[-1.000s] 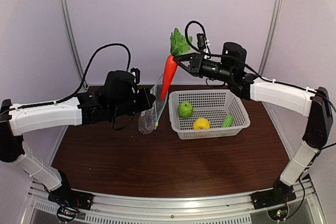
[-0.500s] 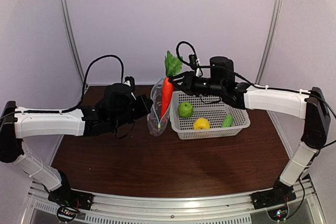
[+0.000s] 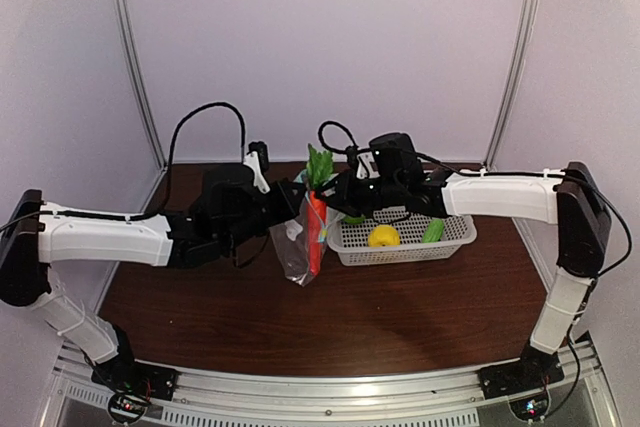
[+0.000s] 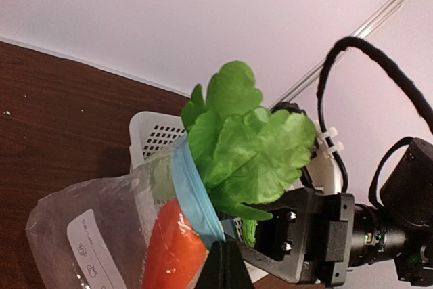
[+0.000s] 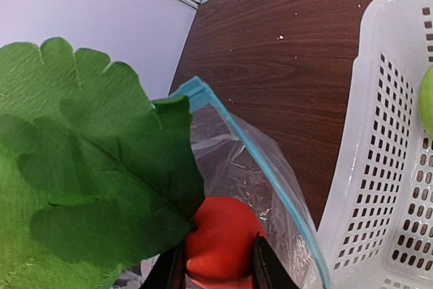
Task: Place the food in the zip-top bag and seal the zipper
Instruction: Place the fake vegetable in the zipper food storage bag.
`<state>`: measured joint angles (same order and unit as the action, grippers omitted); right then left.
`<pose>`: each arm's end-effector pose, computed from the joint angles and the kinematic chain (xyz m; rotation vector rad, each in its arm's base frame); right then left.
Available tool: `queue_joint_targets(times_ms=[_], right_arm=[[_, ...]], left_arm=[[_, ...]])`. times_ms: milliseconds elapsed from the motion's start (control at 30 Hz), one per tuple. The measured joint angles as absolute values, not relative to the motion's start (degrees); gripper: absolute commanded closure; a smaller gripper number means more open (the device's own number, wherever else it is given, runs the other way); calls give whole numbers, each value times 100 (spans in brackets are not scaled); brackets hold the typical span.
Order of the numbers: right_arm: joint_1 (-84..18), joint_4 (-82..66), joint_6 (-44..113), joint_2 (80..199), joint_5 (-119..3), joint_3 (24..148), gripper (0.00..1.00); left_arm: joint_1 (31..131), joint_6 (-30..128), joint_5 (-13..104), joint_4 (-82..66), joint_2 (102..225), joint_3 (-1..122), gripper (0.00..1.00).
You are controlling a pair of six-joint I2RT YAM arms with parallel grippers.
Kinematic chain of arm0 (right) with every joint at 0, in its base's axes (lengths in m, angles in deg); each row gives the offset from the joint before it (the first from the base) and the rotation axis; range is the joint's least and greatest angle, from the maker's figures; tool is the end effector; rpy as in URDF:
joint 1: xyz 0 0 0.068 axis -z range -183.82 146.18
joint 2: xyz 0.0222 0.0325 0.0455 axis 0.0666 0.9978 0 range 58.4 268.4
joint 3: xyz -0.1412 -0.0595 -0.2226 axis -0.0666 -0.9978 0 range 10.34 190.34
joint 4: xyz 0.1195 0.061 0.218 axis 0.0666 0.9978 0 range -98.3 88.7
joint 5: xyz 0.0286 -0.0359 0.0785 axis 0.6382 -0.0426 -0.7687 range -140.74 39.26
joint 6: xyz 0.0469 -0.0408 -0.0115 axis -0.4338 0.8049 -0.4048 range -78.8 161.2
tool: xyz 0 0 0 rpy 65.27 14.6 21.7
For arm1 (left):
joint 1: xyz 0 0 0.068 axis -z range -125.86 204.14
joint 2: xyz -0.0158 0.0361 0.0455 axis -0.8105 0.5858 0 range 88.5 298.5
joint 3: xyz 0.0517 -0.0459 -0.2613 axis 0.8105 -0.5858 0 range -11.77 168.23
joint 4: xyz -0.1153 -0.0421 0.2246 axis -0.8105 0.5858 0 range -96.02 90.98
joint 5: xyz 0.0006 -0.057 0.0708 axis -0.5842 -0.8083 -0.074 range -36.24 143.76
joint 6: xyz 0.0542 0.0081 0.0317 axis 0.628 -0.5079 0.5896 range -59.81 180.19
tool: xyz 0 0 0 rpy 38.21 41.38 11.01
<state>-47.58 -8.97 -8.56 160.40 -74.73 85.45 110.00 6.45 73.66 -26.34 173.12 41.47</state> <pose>0.2903 0.3054 0.2623 -0.1824 2.3031 1.3717 0.2093 -0.2790 0.2774 -0.2346 1.8680 -1.0653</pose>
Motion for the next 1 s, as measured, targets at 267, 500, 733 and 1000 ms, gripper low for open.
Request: queue_joint_targets(times_ms=[267,500,733,1000], right_arm=[[-4756,-657,-1599,16283,-7565,8634,87],[-4769,-534,-1675,16481,-7654,8728,45],[-4697,130,-611,16326,-7654,9189,27],[-4507,537,838,15515,-7545,9262,38]], left_arm=[[11166,1080,7176,-2693,17541,4147,100],[11247,1434,7160,-2568,17585,4037,100],[11249,1716,7326,-2437,17414,3611,100],[11249,2009,7482,-2179,16936,3519,100]])
